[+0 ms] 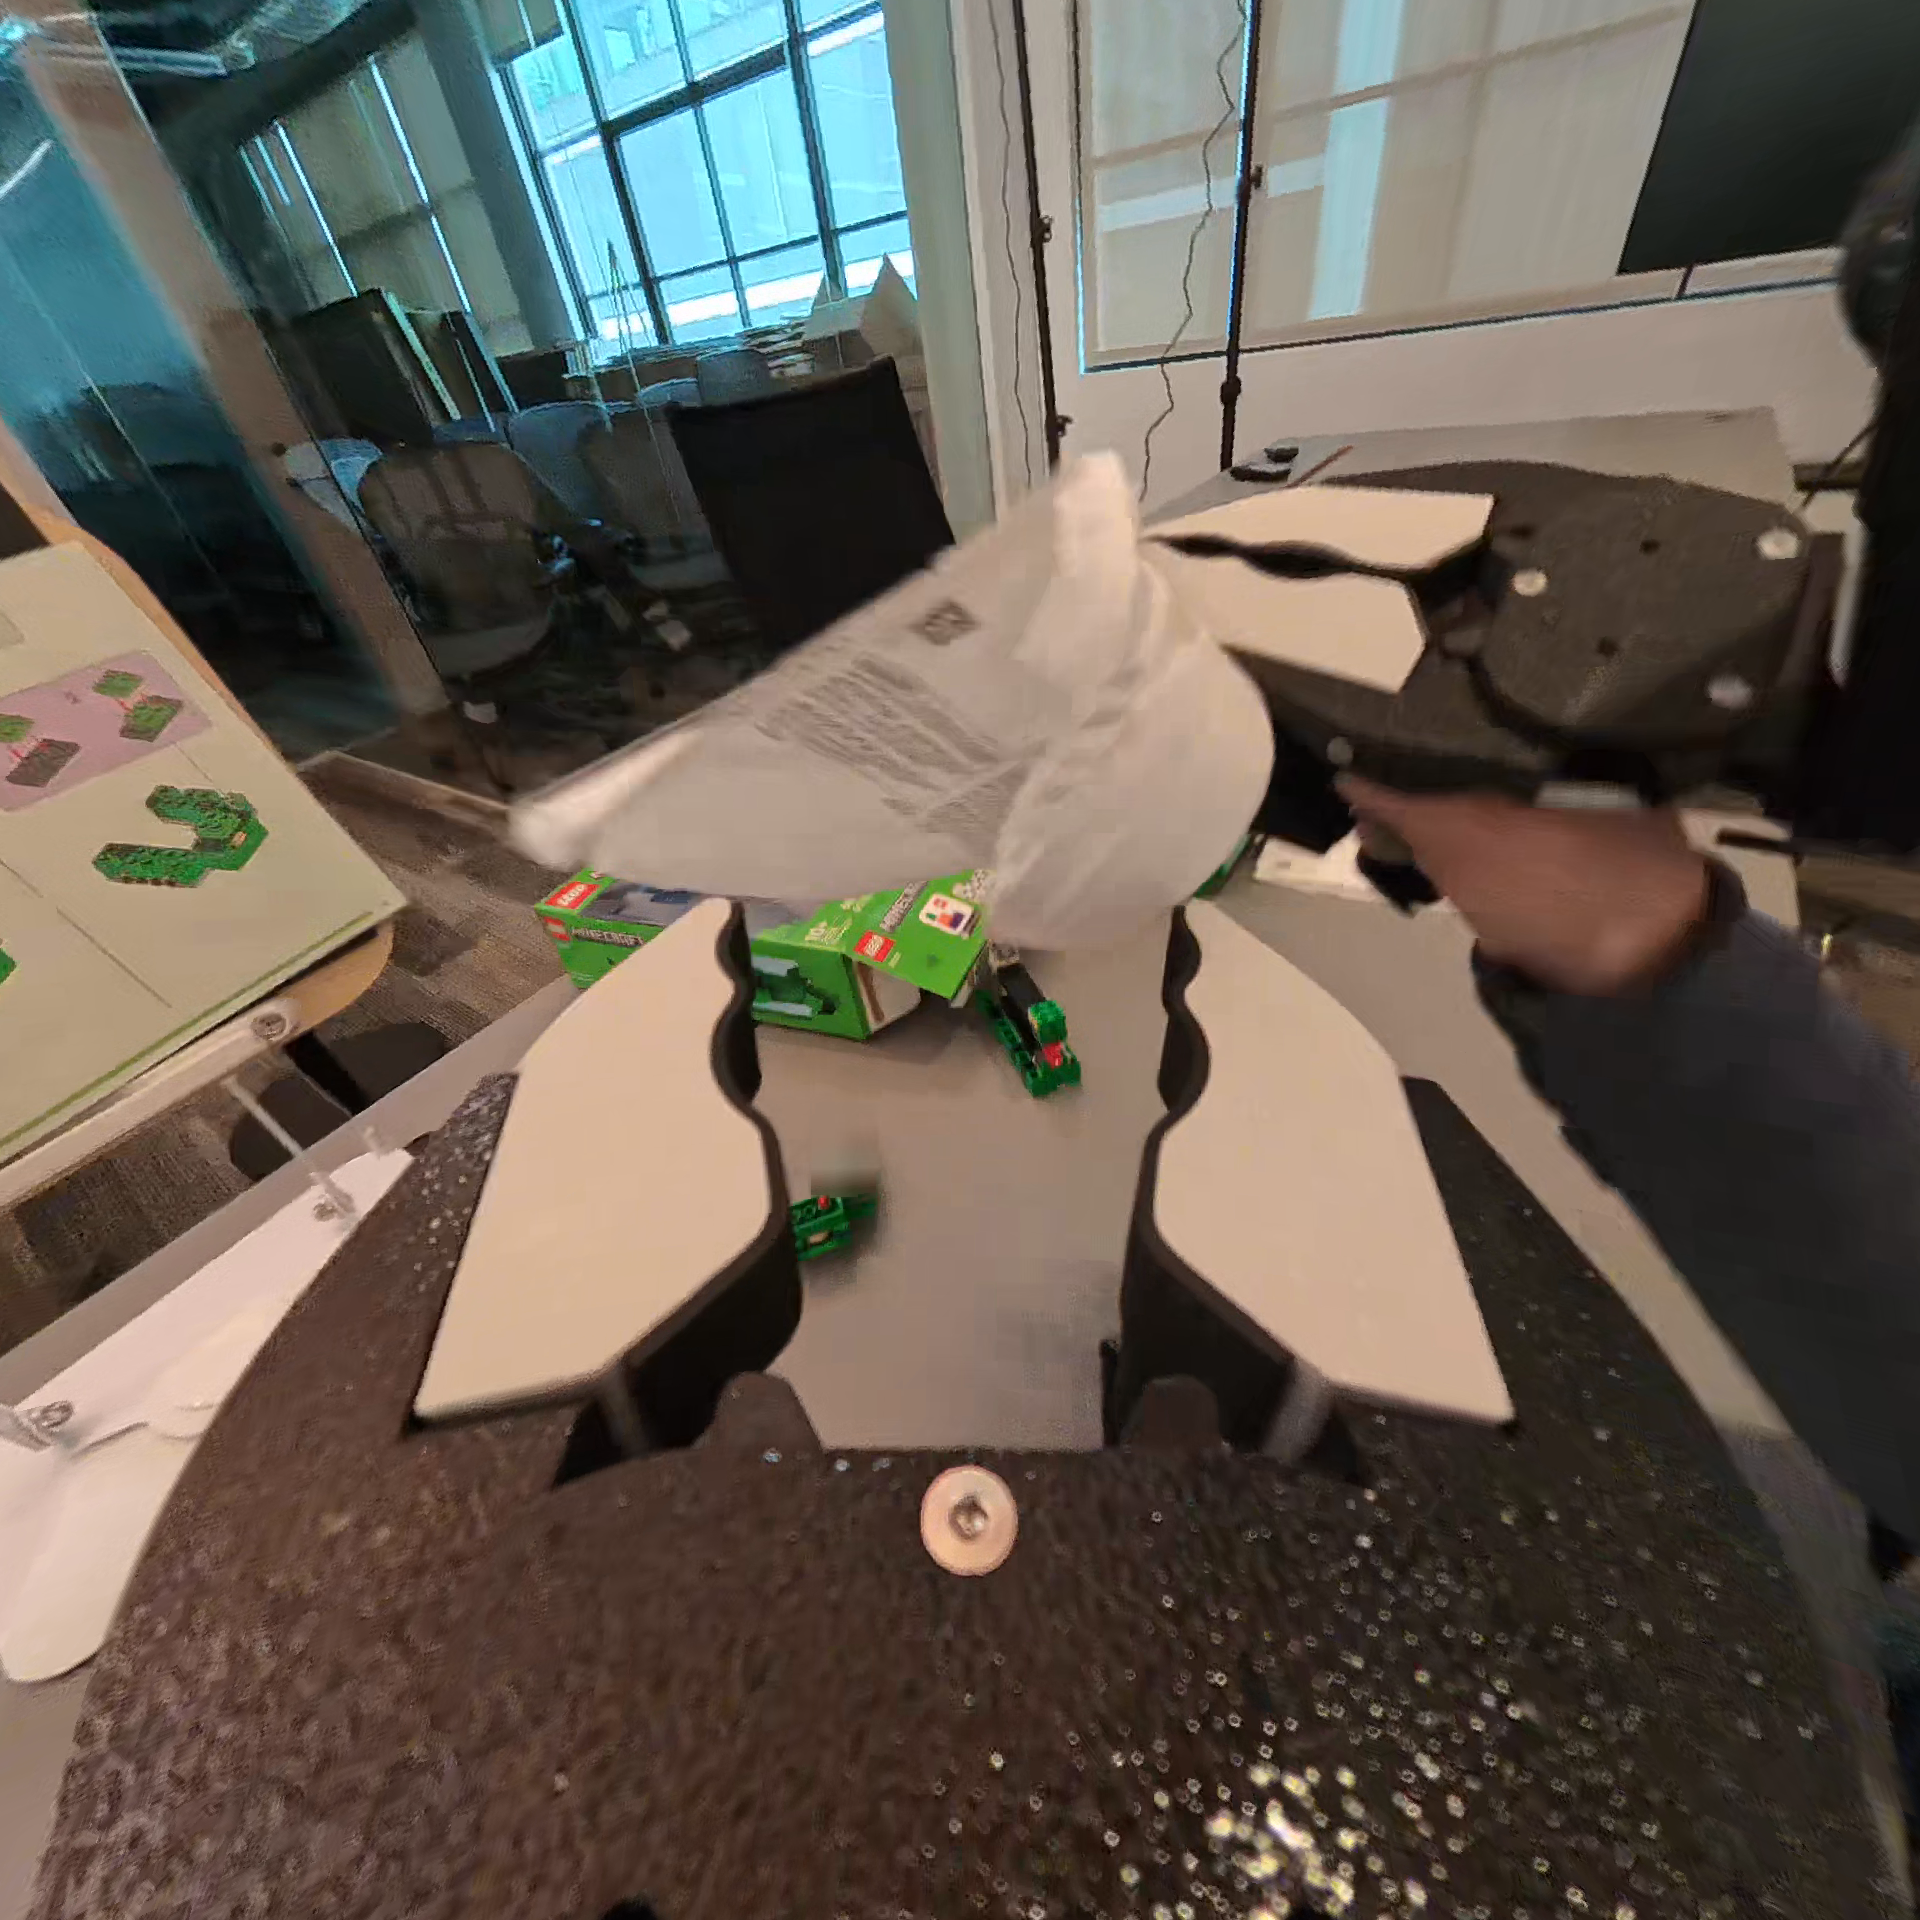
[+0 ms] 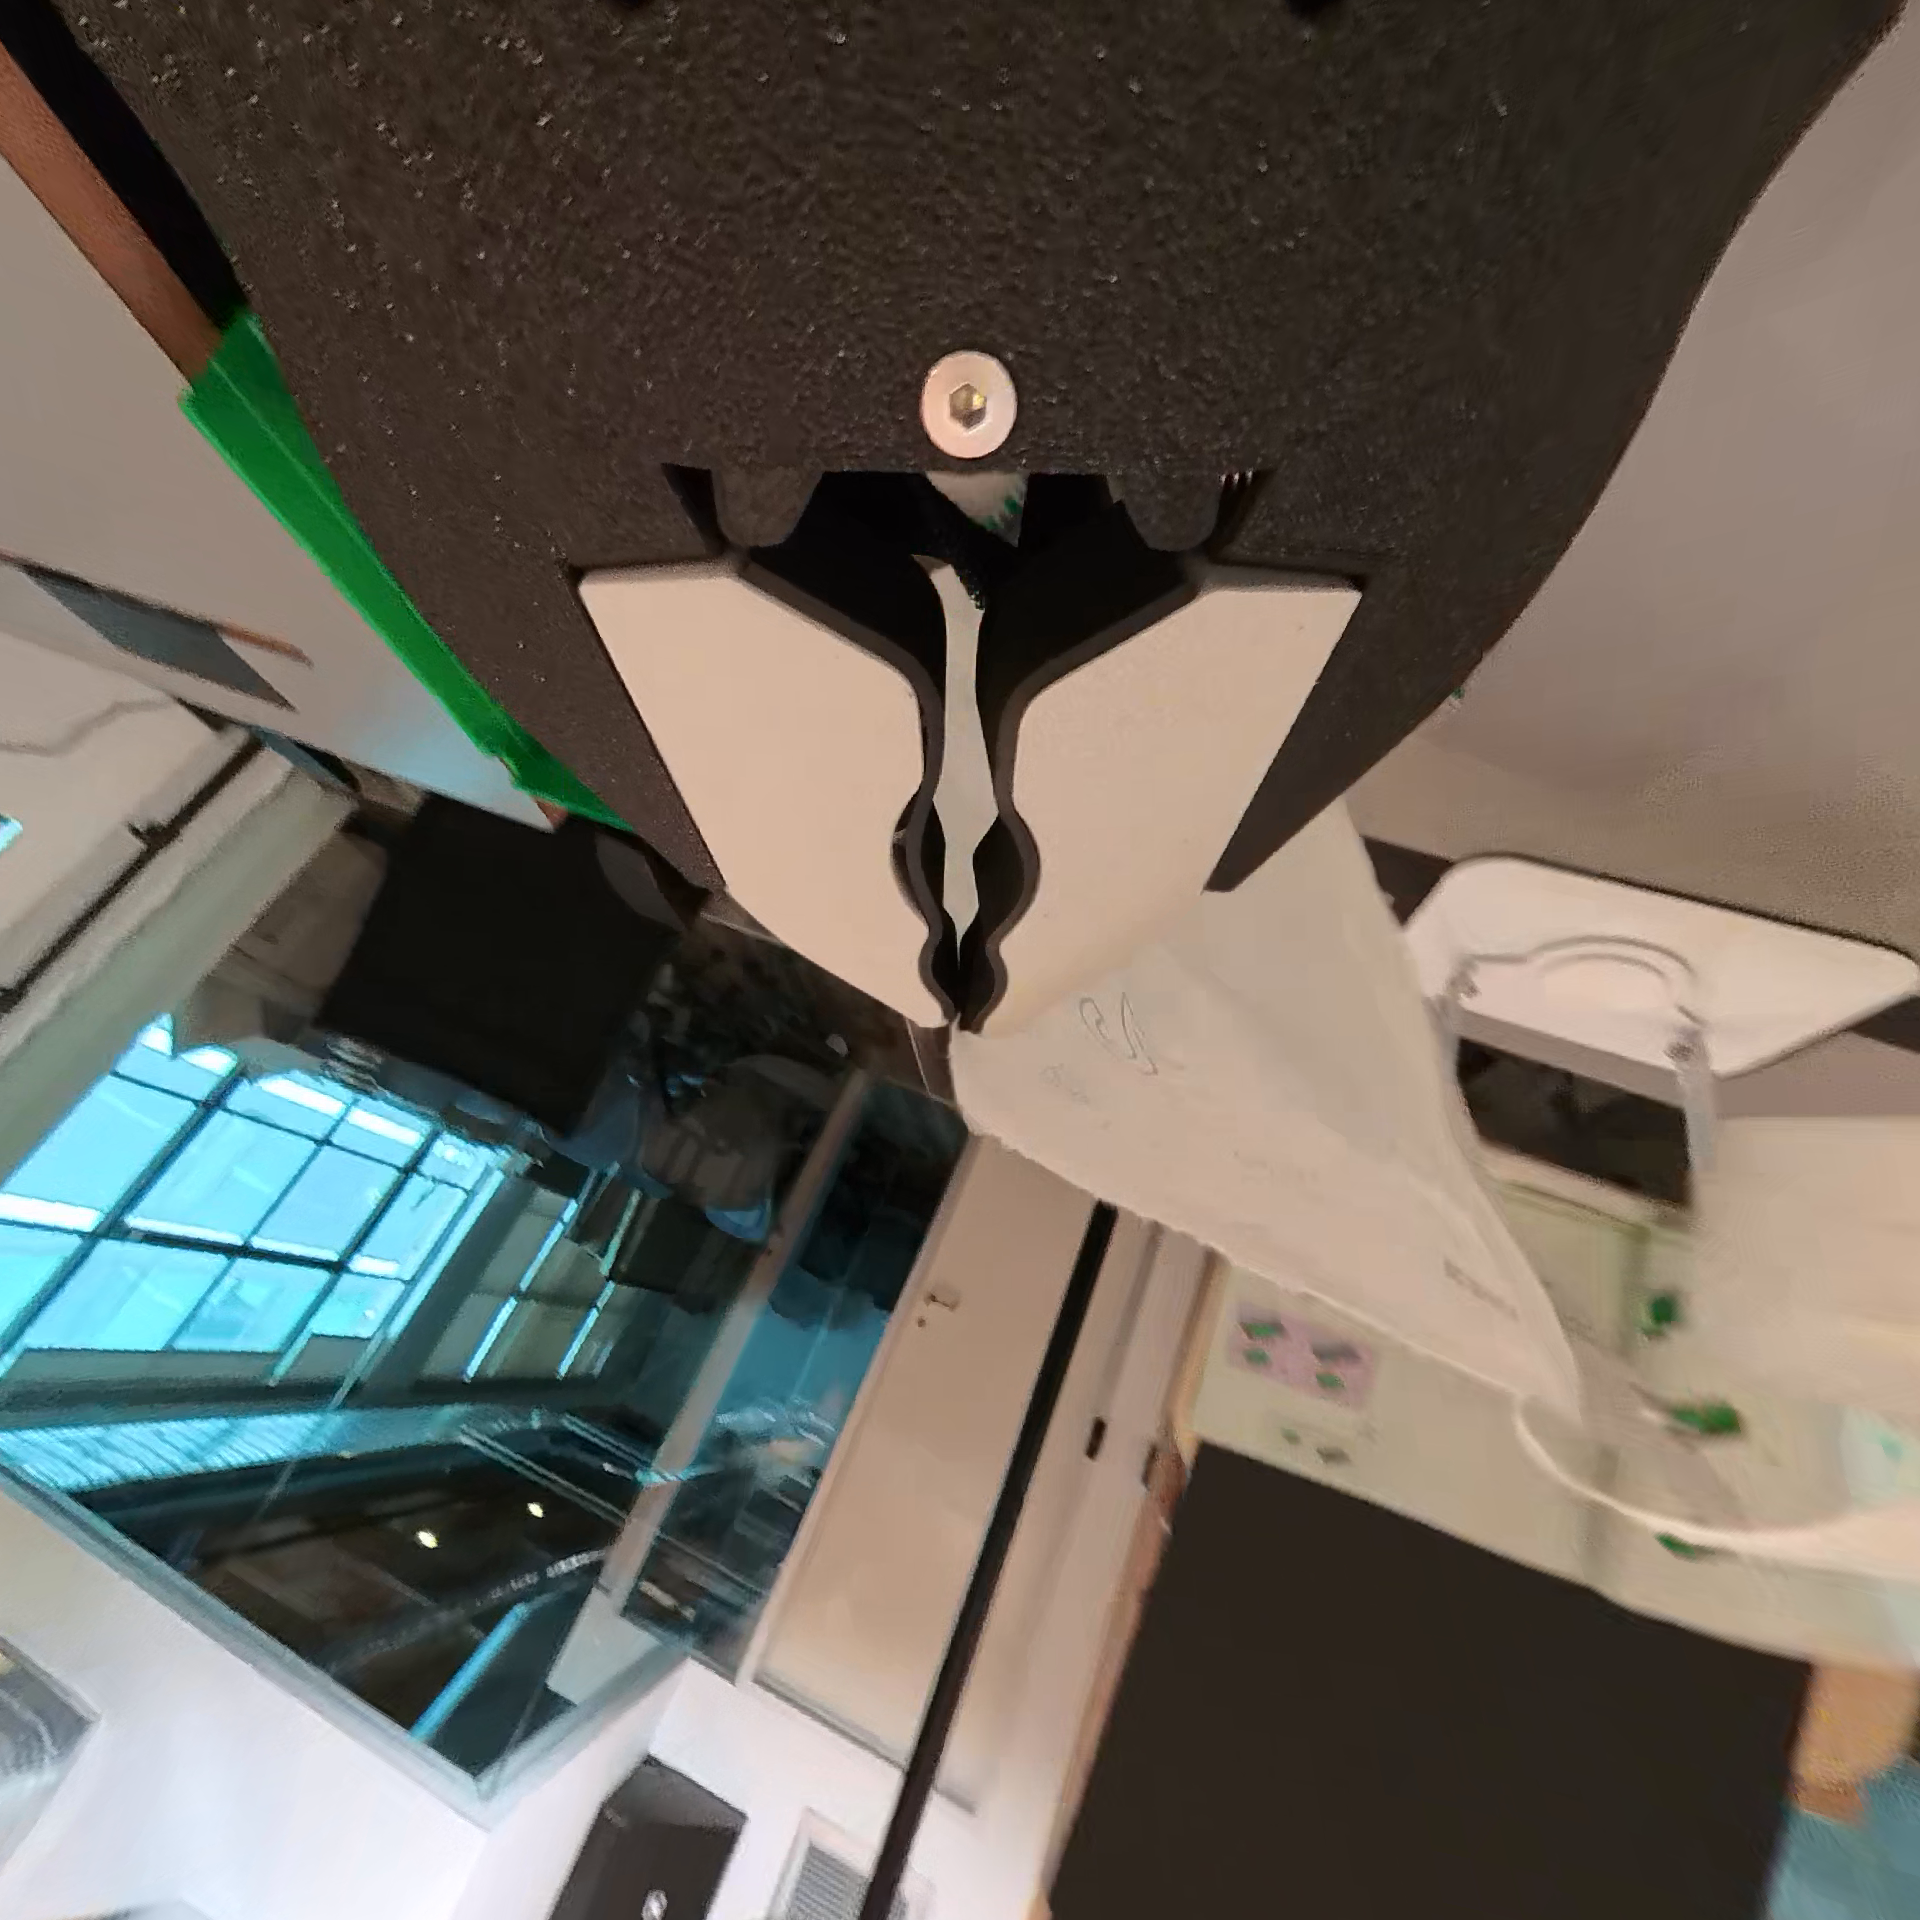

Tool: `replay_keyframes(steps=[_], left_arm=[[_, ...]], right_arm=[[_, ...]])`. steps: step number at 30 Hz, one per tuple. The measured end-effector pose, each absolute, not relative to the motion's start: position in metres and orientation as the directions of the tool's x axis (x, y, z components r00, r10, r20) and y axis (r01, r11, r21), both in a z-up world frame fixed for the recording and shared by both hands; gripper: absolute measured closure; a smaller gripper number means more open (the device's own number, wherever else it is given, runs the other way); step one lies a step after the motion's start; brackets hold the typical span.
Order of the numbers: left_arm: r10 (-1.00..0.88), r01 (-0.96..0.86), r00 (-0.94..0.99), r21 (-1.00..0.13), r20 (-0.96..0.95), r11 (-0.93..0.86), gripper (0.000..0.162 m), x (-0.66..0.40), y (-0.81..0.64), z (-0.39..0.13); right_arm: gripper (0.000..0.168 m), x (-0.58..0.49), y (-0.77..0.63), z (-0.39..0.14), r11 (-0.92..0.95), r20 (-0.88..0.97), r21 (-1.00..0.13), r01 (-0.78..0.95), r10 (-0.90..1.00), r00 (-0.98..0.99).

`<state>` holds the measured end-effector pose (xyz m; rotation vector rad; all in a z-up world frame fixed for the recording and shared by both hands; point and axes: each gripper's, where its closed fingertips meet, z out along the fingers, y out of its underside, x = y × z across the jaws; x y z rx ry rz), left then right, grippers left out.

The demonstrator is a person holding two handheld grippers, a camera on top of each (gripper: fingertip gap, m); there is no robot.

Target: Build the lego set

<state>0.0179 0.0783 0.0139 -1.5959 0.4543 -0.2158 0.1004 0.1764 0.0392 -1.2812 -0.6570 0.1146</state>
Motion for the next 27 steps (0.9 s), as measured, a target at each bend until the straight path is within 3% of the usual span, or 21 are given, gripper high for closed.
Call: replay_keyframes(steps=[4,10,17,20,24,27], left_arm=[[-0.313,-0.198,0.929,-0.98,-0.197,0.029,0.083,-0.012,0.054,-0.013],[0.022,-0.178,0.984,-0.983,-0.177,0.035,0.091,-0.119,0.037,-0.066],[0.23,-0.155,0.959,-0.986,-0.166,-0.062,0.093,-0.196,0.031,-0.129],[0.259,-0.171,0.946,-0.98,-0.193,-0.103,0.092,-0.206,0.032,-0.146],[0.274,-0.206,0.931,-0.967,-0.24,-0.148,0.091,-0.21,0.033,-0.159],[0.259,-0.217,0.931,-0.96,-0.259,-0.179,0.099,-0.21,0.034,-0.168]], right_arm=[[0.168,0.167,0.187,0.004,0.256,0.431,-0.898,0.359,0.338,0.837],[0.168,0.299,0.203,-0.031,0.129,0.573,-0.818,0.561,0.084,0.815],[0.168,0.444,0.225,-0.056,-0.158,0.778,-0.615,0.773,-0.282,0.561],[0.168,0.466,0.241,-0.111,-0.403,0.867,-0.492,0.772,-0.143,0.478],[0.168,0.463,0.25,-0.178,-0.554,0.908,-0.305,0.774,0.075,0.412],[0.168,0.451,0.251,-0.2,-0.578,0.876,-0.301,0.758,0.147,0.46]])
